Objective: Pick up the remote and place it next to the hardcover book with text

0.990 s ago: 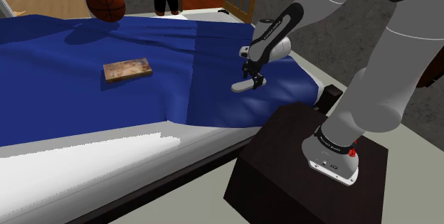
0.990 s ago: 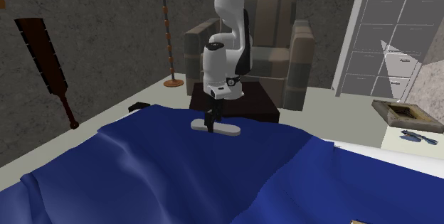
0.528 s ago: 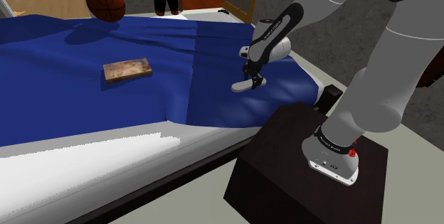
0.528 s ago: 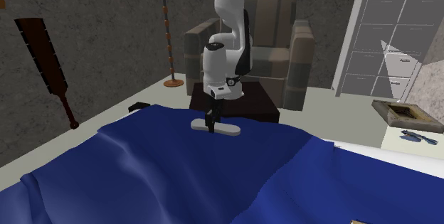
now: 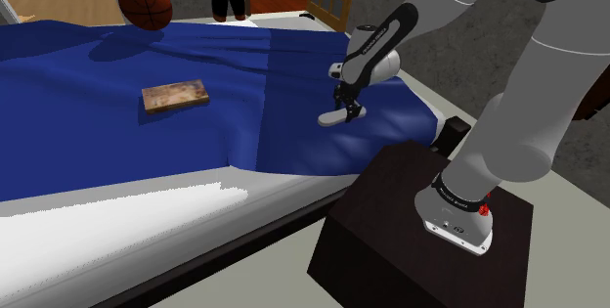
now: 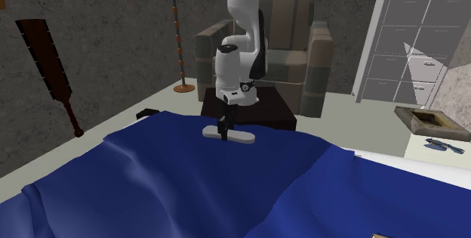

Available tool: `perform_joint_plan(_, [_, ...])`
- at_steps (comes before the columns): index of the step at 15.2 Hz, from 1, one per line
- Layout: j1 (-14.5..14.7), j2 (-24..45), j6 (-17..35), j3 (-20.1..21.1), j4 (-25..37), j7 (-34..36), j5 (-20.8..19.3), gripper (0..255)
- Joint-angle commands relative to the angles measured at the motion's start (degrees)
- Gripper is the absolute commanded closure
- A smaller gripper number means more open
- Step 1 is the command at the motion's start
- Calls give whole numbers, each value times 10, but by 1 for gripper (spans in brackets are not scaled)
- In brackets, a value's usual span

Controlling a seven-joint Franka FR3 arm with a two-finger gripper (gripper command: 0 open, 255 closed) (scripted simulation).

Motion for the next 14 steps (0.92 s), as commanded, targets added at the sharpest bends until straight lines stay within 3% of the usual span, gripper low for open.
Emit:
perform_joint_plan(1, [3, -14, -11, -6, -1, 9, -13, 255])
perform_joint_plan(14, [7, -124, -122, -21, 8, 71, -100, 255])
